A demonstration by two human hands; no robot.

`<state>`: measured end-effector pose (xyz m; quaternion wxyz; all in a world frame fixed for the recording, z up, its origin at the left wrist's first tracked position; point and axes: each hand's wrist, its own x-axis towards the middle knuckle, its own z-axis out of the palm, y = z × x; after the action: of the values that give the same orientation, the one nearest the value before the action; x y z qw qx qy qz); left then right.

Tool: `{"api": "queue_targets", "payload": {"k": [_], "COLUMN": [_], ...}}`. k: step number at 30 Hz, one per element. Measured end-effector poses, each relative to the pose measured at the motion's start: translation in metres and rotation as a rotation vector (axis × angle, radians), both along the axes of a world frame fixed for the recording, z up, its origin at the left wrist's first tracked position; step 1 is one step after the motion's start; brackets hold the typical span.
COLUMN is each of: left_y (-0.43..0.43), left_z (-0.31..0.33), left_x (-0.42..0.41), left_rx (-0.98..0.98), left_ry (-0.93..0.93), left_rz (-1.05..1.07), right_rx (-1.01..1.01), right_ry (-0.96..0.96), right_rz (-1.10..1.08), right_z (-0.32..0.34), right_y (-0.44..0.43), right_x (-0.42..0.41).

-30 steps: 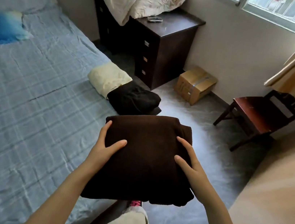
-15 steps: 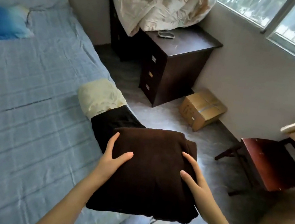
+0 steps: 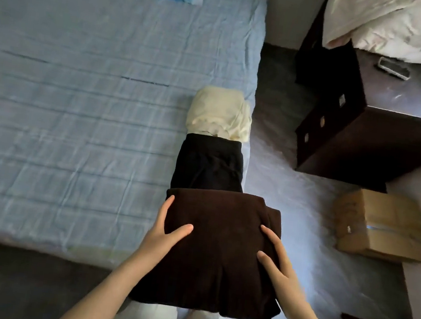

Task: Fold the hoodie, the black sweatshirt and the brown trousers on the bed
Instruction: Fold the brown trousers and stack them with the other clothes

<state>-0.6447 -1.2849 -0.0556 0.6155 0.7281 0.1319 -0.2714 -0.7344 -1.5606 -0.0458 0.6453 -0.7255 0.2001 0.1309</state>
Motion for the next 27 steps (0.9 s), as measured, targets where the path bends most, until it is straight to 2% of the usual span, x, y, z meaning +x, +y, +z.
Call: {"api": "queue_targets", "payload": {"k": [4, 12, 21, 27], "left_y": [0.006, 0.037, 0.045, 0.047], "left_z": [-0.021, -0.096, -0.148, -0.123], "left_x": [-0.019, -0.021, 0.006, -0.009], "left_rx": [0.043, 0.101, 0.091, 0.053], "left_ry": [0.068, 0.119, -0.141, -0.205], "left_rz": [0.071, 0.052, 0.038, 0.038], "right_rx": [0.029, 0.039, -0.095, -0.092], "right_ry": [0.049, 0.091, -0.118, -0.140], "right_rz": [0.063, 0.038, -0.011, -0.015], "right_z": [-0.028, -0.106, -0.147, -0.125], "right_y": [0.005, 0.046, 0.052, 0.058], "right_x": [-0.005, -0.015, 0.011, -0.002]}}
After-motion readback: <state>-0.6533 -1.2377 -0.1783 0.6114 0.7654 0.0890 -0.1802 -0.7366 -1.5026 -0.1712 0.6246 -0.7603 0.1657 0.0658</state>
